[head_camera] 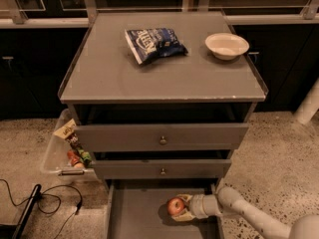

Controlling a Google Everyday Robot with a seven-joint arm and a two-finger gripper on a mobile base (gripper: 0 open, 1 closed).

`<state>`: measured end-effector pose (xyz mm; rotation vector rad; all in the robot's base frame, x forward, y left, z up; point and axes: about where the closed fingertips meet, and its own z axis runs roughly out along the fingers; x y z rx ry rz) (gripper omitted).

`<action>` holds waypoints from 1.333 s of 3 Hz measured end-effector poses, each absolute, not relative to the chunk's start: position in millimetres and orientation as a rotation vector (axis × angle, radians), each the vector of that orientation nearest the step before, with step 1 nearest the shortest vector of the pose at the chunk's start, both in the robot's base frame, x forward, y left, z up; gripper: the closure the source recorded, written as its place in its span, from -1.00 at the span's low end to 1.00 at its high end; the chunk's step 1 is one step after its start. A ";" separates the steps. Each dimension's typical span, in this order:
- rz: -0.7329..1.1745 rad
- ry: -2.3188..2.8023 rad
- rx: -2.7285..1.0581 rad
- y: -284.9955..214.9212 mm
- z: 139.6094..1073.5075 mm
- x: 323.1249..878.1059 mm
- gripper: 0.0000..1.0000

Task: Pick apple from bottom drawer and place on counter

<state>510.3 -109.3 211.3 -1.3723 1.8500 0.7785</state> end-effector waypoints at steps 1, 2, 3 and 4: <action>0.696 1.814 -1.426 -130.4 284.3 513.5 1.00; 0.577 1.780 -1.463 -148.7 366.7 520.0 1.00; 0.518 1.762 -1.497 -157.5 395.0 531.1 1.00; 0.555 1.773 -1.509 -149.7 380.2 522.6 1.00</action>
Offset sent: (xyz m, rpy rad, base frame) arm 0.0277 -0.0752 0.2842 -0.1963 -0.2981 -0.0027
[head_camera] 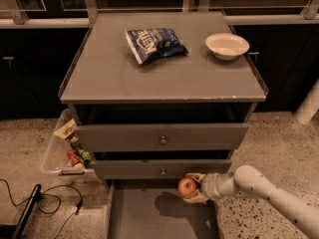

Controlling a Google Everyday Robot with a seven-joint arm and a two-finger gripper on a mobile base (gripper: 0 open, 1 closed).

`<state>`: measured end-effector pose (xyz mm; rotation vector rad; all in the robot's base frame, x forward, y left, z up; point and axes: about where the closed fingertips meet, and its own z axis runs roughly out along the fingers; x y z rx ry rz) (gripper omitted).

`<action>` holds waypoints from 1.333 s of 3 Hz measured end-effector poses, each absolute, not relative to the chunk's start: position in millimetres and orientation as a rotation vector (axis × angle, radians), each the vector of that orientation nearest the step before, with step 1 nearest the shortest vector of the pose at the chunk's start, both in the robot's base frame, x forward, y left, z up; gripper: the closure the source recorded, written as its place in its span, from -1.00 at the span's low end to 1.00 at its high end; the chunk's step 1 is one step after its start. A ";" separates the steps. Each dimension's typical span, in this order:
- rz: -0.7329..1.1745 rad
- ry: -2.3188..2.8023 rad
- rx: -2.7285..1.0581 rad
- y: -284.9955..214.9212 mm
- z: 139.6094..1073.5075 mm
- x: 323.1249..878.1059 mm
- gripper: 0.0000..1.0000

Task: Pick apple from bottom drawer and place on counter

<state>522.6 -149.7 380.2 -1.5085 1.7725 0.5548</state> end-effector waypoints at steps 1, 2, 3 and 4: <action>0.559 1.773 -1.510 -148.8 378.6 521.6 1.00; 0.497 1.722 -1.556 -144.3 411.2 505.1 1.00; 0.279 1.570 -1.624 -139.7 508.5 478.0 1.00; 0.150 1.452 -1.697 -123.9 603.0 432.2 1.00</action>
Offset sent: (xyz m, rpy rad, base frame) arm -0.1226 0.0323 0.2520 -0.2131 -0.4656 0.1998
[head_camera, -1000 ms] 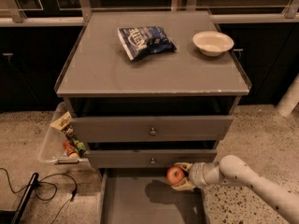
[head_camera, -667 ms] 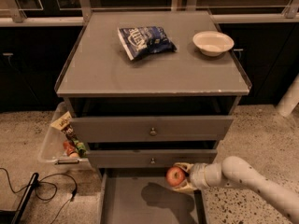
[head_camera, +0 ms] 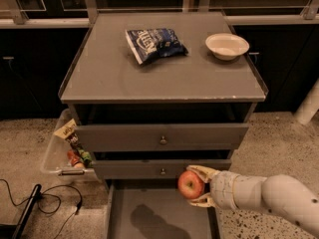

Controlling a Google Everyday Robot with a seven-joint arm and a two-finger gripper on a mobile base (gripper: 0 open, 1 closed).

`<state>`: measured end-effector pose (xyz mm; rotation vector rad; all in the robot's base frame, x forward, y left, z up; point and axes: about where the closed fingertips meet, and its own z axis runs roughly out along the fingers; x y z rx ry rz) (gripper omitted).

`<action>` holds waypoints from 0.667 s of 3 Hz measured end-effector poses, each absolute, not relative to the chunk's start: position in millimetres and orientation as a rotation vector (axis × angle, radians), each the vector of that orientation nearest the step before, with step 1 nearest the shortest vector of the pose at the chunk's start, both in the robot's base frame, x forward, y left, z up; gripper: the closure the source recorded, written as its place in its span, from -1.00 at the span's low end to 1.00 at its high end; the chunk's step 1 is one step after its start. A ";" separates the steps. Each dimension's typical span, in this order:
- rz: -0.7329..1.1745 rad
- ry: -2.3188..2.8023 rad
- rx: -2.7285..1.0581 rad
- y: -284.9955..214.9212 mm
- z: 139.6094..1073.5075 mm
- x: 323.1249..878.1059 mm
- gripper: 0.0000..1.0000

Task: Pick apple from bottom drawer and place on counter

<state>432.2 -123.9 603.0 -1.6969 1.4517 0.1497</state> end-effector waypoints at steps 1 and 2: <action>0.099 1.387 -1.717 -123.3 694.2 411.6 1.00; 0.181 1.380 -1.638 -140.1 765.9 426.7 1.00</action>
Offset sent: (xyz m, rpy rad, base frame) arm 0.0563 -0.0444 0.2888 0.2422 -0.0607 0.0150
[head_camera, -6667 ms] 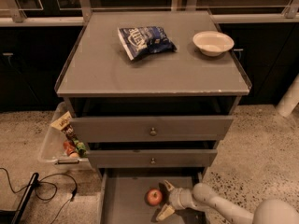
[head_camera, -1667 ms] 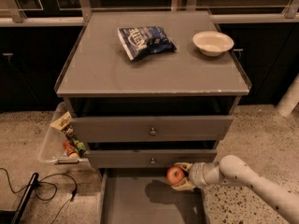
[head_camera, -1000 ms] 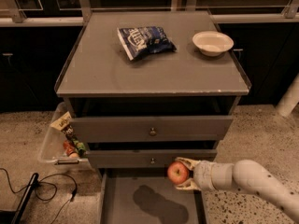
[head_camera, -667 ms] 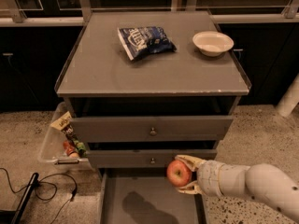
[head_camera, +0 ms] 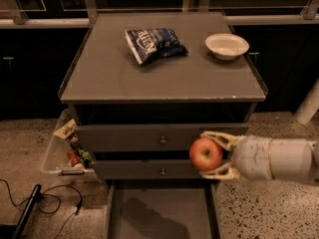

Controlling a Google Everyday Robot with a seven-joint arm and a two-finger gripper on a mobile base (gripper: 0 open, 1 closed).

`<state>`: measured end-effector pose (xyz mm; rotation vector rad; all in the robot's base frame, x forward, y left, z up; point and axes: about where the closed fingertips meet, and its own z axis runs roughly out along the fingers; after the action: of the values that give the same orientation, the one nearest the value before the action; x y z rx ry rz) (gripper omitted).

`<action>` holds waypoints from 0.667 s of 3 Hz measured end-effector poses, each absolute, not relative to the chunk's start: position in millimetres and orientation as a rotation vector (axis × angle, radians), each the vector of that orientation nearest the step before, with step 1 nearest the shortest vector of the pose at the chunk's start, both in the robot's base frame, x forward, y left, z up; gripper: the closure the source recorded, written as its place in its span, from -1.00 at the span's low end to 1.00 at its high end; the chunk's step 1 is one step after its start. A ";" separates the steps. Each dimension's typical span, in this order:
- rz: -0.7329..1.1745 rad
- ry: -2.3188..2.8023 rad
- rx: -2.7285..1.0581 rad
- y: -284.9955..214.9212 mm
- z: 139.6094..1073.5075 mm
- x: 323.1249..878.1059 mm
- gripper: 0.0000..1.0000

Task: Pick apple from bottom drawer and place on counter

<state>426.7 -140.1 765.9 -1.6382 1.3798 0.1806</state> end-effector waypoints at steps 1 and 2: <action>0.325 1.366 -1.547 -149.4 790.4 471.7 1.00; 0.281 1.332 -1.513 -159.8 820.0 495.8 1.00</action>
Offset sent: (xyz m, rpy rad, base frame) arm 0.0352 -0.0071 0.0203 0.1057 0.0491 0.0160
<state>495.8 -159.8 820.0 -1.5132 1.3321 0.2806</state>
